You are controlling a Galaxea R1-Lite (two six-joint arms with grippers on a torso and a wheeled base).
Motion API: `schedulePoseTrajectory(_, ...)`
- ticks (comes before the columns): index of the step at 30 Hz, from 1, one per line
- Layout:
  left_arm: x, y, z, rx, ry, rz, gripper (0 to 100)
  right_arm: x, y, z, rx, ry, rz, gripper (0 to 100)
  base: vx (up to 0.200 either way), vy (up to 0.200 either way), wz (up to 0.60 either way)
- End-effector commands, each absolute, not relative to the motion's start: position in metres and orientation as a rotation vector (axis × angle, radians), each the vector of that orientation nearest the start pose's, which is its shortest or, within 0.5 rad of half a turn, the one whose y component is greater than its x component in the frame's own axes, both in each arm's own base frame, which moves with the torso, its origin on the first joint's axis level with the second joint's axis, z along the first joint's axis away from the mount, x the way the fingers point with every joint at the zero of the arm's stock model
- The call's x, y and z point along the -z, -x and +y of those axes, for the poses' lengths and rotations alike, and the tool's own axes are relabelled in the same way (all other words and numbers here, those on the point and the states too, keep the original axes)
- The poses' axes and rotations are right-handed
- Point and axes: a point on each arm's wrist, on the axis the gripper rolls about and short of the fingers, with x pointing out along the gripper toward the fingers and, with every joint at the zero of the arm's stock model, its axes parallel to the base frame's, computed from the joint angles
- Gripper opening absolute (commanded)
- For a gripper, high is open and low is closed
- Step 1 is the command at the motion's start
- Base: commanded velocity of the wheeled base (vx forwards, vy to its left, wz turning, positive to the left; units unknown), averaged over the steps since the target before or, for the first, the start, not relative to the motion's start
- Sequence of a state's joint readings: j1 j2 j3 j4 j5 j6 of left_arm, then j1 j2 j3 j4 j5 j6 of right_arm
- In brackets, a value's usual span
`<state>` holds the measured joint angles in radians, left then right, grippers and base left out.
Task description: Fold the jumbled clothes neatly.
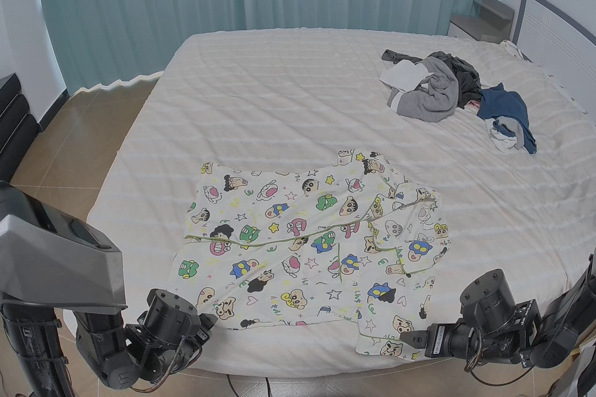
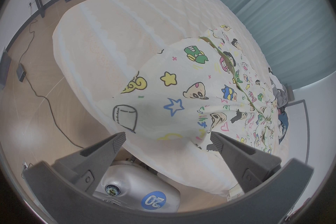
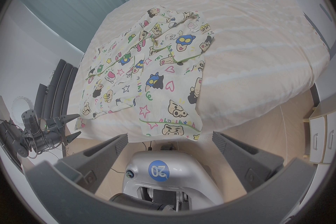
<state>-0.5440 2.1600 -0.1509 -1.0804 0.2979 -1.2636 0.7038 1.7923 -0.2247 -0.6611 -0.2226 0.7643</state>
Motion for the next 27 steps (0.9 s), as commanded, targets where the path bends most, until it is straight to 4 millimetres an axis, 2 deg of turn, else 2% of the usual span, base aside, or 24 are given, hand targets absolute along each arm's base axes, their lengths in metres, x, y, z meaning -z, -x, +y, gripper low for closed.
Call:
schedulePoseTrajectory(1, 0.023, -0.196, -0.105, -0.352, 0.808, 0.826, 100, -0.037, -0.157, 0.129, -0.114, -0.292, 0.930, 100, 0.000, 0.000, 0.00)
schedulePoseTrajectory(5, 0.026, -0.201, -0.104, -0.366, 0.813, 0.819, 100, -0.037, -0.157, 0.129, -0.113, -0.292, 0.930, 100, 0.000, 0.000, 0.00)
schedulePoseTrajectory(12, 0.044, -0.209, -0.109, -0.428, 0.754, 0.790, 100, -0.036, -0.157, 0.128, -0.112, -0.292, 0.931, 100, 0.000, 0.000, 0.00)
schedulePoseTrajectory(17, 0.045, -0.213, -0.112, -0.429, 0.751, 0.776, 100, -0.033, -0.153, 0.126, -0.107, -0.284, 0.951, 100, 0.000, 0.000, 0.00)
schedulePoseTrajectory(23, 0.046, -0.217, -0.111, -0.434, 0.756, 0.766, 100, -0.022, -0.148, 0.128, -0.106, -0.242, 0.995, 100, 0.000, 0.000, 0.00)
schedulePoseTrajectory(25, 0.046, -0.216, -0.110, -0.437, 0.754, 0.767, 100, -0.012, -0.148, 0.129, -0.093, -0.217, 1.031, 100, 0.000, 0.000, 0.00)
schedulePoseTrajectory(26, 0.046, -0.216, -0.109, -0.440, 0.753, 0.768, 0, -0.009, -0.148, 0.129, -0.086, -0.206, 1.043, 100, 0.000, 0.000, 0.00)
schedulePoseTrajectory(27, 0.045, -0.215, -0.109, -0.439, 0.749, 0.770, 0, -0.005, -0.148, 0.130, -0.081, -0.194, 1.056, 100, 0.000, 0.000, 0.00)
